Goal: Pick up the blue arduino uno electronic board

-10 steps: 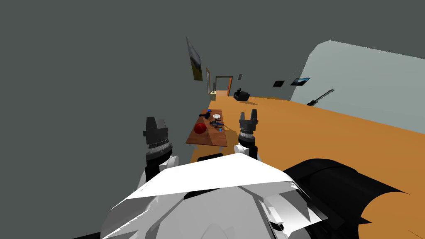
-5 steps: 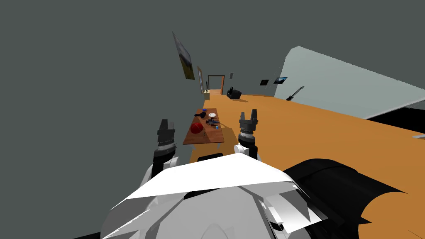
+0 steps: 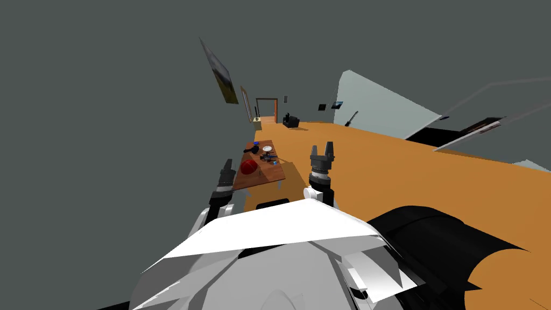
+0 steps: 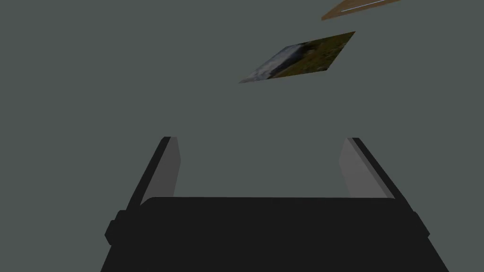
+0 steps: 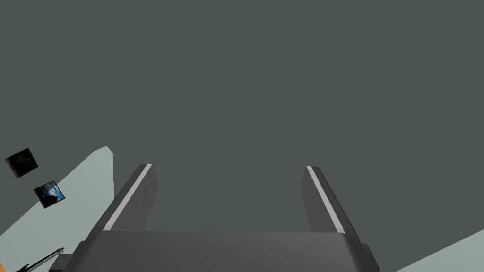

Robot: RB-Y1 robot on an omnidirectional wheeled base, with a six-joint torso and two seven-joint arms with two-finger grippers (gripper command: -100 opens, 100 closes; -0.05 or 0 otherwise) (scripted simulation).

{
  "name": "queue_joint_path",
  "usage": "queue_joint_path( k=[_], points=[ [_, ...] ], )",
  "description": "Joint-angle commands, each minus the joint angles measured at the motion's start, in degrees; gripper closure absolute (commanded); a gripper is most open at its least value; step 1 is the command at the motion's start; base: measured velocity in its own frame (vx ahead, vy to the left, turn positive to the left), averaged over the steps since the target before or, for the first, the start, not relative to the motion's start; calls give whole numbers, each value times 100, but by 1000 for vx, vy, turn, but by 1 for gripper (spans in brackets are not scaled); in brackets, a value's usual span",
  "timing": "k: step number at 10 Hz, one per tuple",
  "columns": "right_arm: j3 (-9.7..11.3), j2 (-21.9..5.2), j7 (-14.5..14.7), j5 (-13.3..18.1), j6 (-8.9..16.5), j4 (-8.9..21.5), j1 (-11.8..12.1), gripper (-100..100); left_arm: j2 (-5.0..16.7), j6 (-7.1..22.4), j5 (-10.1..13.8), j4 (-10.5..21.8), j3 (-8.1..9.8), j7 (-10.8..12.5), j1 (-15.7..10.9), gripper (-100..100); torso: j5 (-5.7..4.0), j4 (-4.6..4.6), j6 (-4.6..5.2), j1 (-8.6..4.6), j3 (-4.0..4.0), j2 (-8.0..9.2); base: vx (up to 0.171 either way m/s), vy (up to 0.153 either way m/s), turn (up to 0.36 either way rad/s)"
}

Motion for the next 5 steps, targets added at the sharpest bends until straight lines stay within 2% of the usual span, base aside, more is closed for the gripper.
queue_joint_path(
  k=[1, 2, 4, 5],
  points=[
    [0, 0, 0, 0, 0, 0, 0, 0, 182, 106, -34, 286, -46, 164, -73, -100, 0, 0, 0, 0, 0, 0, -64, 28, -331],
    [1, 0, 0, 0, 0, 0, -1, 0, 182, 106, -34, 348, -46, 164, -73, -100, 0, -2, 4, -1, -4, -5, -44, 23, -177],
    [0, 0, 0, 0, 0, 0, 0, 0, 464, 339, -109, 843, -185, 435, -219, -100, -2, -4, 3, -10, -9, -14, -64, 16, -341],
    [0, 0, 0, 0, 0, 0, -1, 0, 464, 339, -109, 928, -185, 435, -219, -100, -2, -2, 3, -4, -4, -6, -54, 33, -268]
  ],
)
